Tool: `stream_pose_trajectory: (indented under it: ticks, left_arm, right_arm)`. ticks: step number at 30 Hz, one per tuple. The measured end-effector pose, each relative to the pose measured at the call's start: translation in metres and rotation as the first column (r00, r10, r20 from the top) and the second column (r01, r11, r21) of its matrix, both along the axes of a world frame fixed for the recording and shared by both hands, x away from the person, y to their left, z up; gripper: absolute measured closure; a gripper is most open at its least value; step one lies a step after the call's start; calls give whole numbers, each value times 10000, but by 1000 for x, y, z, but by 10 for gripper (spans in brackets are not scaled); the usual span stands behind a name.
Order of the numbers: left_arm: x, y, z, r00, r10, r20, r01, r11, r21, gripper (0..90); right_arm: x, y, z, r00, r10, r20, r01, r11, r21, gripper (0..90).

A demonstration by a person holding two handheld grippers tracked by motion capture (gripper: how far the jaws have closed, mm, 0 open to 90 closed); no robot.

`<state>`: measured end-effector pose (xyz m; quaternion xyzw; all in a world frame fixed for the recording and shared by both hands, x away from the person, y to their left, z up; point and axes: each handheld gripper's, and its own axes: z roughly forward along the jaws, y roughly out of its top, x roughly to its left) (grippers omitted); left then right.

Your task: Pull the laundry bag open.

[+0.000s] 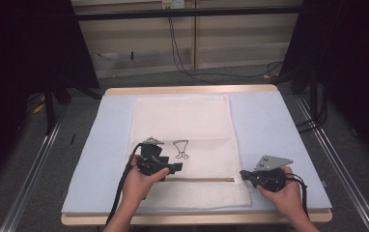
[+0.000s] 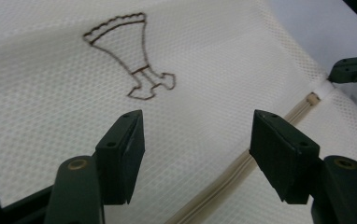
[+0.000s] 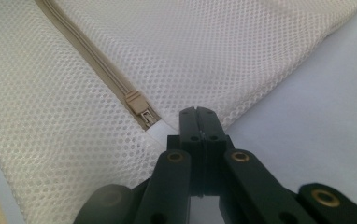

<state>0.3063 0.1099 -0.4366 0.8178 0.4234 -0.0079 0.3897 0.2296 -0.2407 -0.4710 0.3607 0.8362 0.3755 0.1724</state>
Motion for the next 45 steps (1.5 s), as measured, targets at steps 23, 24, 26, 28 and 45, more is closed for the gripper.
stream_pose_trajectory:
  ticks: [23,24,26,28,45]
  left_arm:
    - [-8,-85,-13,9761,-1078,-1886,933,9921,-843,554]
    - [-9,-88,-14,9737,-1100,-1994,932,9914,-921,562]
    - [-11,-93,-15,9700,-978,-2227,763,9917,-1031,572]
    - [-11,-96,-17,9678,-1204,-2211,1040,9910,-843,589]
    - [-5,-129,-34,9330,-1408,-3312,1233,9897,-732,675]
  right_arm:
    - [2,3,-1,10000,24,-76,-20,9989,479,900]
    - [2,3,-1,9999,33,-116,-27,9988,489,900]
    - [2,3,-1,9999,-1,-130,7,9989,461,900]
    - [2,4,-2,9997,101,-213,-91,9989,455,900]
    - [3,11,-8,9985,258,-476,-248,9994,225,900]
